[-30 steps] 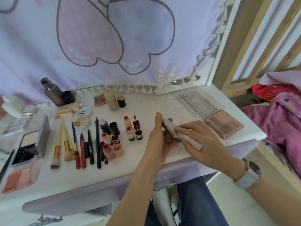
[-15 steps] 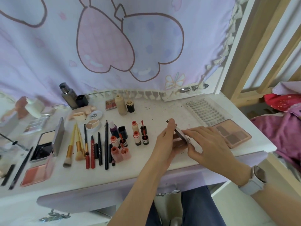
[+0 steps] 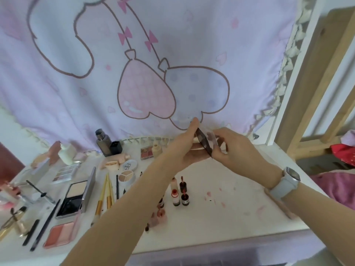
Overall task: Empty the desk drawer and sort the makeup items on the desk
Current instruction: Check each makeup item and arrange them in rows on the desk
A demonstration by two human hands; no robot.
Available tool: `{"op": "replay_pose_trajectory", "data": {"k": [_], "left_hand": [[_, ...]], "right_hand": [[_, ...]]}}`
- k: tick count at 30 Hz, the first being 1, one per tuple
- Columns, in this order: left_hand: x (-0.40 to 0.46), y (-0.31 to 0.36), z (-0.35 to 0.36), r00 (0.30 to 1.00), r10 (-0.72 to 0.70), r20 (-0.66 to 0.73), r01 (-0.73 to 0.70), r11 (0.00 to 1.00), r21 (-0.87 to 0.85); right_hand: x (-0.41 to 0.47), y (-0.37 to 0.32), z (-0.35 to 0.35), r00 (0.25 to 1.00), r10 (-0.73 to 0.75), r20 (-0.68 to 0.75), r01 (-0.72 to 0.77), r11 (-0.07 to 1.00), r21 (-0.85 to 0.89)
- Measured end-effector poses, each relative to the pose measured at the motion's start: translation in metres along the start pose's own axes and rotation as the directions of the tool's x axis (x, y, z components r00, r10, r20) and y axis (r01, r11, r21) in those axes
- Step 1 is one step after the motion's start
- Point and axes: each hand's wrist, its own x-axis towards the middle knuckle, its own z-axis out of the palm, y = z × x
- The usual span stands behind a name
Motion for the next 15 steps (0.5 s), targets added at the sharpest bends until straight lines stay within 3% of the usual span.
{"op": "replay_pose_trajectory", "data": {"k": [3,7,12,15], "left_hand": [[0.007,0.011,-0.02,0.988,-0.146,-0.039,0.146,0.989,-0.01],[0.016,0.018,-0.055,0.94,-0.34,0.032,0.34,0.94,-0.011],[0.026,0.025,-0.096,0.943,-0.328,0.053,0.331,0.941,-0.067],[0.031,0.022,-0.109,0.957,-0.291,-0.013,0.291,0.956,0.02]], "right_hand": [[0.025,0.001,0.002,0.996,0.082,0.043,-0.086,0.992,0.094],[0.045,0.007,0.013,0.968,0.209,0.14,-0.234,0.952,0.196],[0.053,0.013,0.029,0.876,0.398,0.274,-0.48,0.779,0.404],[0.052,0.019,0.034,0.837,0.442,0.324,-0.547,0.712,0.441]]}}
